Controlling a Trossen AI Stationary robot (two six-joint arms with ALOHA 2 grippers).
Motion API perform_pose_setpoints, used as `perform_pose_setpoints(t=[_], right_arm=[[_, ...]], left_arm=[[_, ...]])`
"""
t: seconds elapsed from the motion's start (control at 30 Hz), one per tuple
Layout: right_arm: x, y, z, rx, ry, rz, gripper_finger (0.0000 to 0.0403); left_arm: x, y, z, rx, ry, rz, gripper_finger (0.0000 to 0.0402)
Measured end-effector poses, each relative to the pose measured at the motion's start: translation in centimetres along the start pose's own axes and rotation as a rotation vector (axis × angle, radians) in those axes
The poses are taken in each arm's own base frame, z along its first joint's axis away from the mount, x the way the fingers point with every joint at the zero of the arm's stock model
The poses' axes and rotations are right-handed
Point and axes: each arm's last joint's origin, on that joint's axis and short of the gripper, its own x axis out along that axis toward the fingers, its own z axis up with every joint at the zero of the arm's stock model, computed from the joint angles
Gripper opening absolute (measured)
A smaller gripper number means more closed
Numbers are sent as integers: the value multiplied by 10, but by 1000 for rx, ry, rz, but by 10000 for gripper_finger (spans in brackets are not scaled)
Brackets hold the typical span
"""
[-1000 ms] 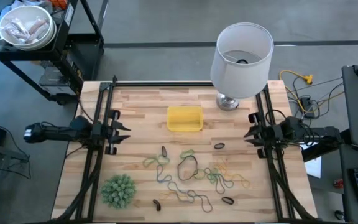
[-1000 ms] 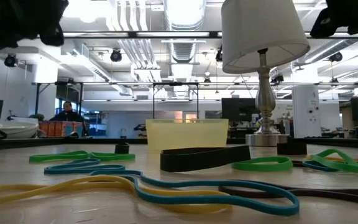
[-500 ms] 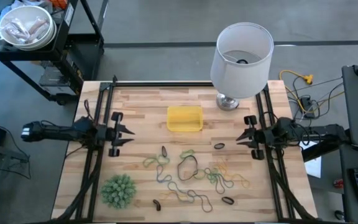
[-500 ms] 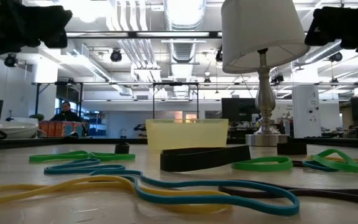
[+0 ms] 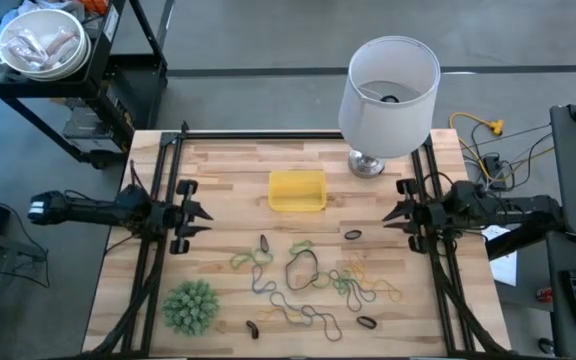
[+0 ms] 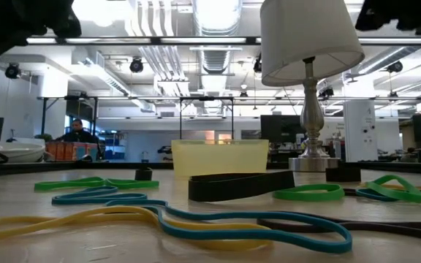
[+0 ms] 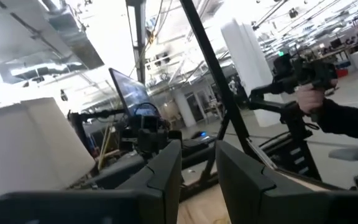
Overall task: Pick and place rubber bands into bin
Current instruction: Put the black rubber band into the yellow bin
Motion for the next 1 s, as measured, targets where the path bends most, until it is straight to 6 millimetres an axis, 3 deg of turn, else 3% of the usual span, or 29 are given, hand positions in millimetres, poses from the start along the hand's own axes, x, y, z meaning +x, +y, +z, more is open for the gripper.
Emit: perform_pose_setpoints(t=[0.3, 0.5, 0.7, 0.9, 1.0], right_arm=[[42, -26, 34, 114, 288, 84, 57], [71, -43, 45, 197, 570, 59, 57], [86, -53, 48, 276, 793, -17, 57], [91, -53, 39, 373, 951, -84, 57], [95, -45, 31, 393, 988, -70, 57]], left_arm=[[15, 11, 18, 44, 33, 9, 85], [42, 32, 40, 14, 280, 114, 85], [75, 48, 56, -16, 490, 59, 85], [106, 47, 35, -55, 717, -30, 85], [118, 38, 14, -63, 800, -87, 85]])
